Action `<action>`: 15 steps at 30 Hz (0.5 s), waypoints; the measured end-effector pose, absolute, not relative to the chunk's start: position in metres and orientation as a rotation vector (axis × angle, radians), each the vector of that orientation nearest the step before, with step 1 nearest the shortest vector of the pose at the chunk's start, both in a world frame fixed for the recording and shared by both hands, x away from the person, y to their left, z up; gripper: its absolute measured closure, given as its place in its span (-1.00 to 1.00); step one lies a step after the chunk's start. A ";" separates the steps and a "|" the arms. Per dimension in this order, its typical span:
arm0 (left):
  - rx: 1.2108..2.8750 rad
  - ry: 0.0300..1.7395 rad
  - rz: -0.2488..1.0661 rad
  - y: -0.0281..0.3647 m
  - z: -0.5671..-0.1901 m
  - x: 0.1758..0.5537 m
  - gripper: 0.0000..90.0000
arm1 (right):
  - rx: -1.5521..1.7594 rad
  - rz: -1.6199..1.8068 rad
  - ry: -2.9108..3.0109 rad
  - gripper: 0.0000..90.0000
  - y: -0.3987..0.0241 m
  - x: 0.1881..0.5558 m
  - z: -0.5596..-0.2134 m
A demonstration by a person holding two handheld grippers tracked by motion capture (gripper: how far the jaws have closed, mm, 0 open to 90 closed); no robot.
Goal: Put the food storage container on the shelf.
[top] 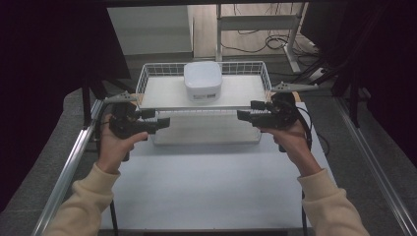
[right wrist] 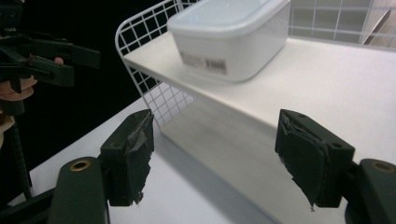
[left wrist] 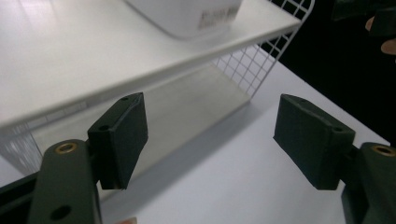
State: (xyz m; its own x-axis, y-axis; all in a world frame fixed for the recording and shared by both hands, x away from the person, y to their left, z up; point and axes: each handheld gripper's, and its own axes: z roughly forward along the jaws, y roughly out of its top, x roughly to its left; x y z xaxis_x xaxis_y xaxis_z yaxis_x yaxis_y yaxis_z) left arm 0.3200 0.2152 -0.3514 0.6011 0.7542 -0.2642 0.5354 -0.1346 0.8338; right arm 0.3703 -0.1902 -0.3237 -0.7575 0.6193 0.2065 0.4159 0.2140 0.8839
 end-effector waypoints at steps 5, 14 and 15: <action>1.827 1.056 0.277 0.216 -0.371 0.303 -0.49 | 0.969 1.543 2.279 -0.43 -0.195 0.353 -0.340; 1.835 1.101 0.241 0.224 -0.412 0.281 -0.54 | 0.962 1.467 2.284 -0.51 -0.209 0.326 -0.380; 1.835 1.110 0.239 0.225 -0.417 0.280 -0.55 | 0.966 1.459 2.284 -0.52 -0.211 0.323 -0.385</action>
State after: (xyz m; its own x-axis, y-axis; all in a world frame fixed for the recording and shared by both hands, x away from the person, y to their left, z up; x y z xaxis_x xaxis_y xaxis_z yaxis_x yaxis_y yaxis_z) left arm 0.2796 0.2248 -0.4165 0.5699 0.7718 -0.2820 0.5877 -0.1430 0.7963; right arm 0.3229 -0.2108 -0.3846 -0.7435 0.6565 0.1269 0.3912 0.2731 0.8788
